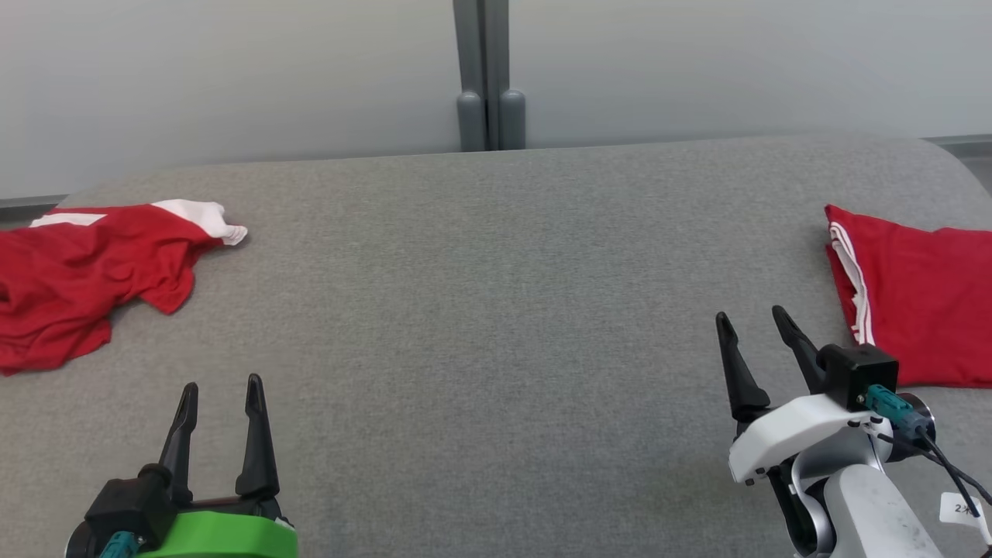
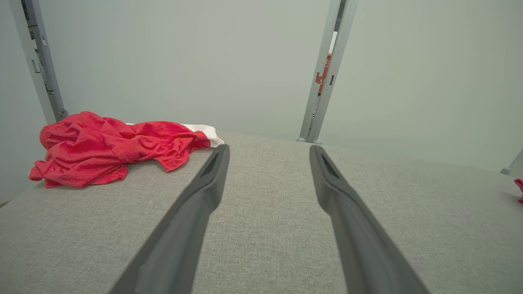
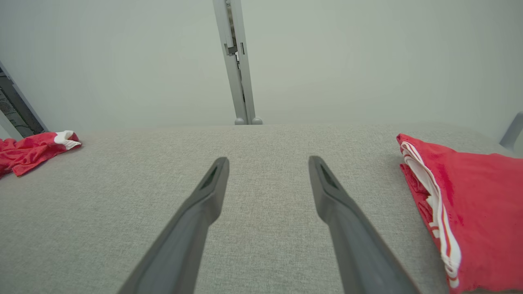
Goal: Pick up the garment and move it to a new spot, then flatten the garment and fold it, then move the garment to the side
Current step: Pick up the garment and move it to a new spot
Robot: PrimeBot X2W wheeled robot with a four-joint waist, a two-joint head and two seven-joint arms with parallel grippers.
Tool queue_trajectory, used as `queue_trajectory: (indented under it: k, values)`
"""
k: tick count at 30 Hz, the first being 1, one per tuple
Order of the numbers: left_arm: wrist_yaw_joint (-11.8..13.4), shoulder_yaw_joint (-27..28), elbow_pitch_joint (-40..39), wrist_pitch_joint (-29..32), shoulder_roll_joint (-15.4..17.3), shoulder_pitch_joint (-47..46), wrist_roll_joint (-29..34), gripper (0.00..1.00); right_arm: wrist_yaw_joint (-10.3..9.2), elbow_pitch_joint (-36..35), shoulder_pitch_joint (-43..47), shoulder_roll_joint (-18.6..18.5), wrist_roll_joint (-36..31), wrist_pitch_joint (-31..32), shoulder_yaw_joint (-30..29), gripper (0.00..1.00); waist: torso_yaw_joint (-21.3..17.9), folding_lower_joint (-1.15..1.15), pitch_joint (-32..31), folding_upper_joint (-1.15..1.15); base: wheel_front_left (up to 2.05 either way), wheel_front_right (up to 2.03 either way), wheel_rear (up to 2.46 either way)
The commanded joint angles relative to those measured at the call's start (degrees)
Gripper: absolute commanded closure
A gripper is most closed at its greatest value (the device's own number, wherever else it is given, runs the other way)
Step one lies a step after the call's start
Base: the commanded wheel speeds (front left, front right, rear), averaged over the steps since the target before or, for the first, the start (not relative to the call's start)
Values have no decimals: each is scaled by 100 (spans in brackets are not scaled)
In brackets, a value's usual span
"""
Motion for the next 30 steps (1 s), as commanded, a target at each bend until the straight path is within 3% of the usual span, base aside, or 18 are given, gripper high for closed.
queue_trajectory:
  k: [1, 18, 30]
  values:
    - [-16, 9, 1, 1, 9, -78, 11, 0, -9, -16, 76, -26, 23, -28, -10, 0, 309, 0, -21, 0, 0, 0, 0]
    - [-60, 262, -26, 1, 10, 212, 244, 0, -9, 89, 167, 70, 138, -70, 118, 0, 1897, 0, -287, 0, 0, 0, 0]
    - [-74, 335, -60, 2, 9, 334, 262, 0, -9, 174, 173, 100, 141, -102, 139, 0, 2524, 0, -377, 0, 0, 0, 0]
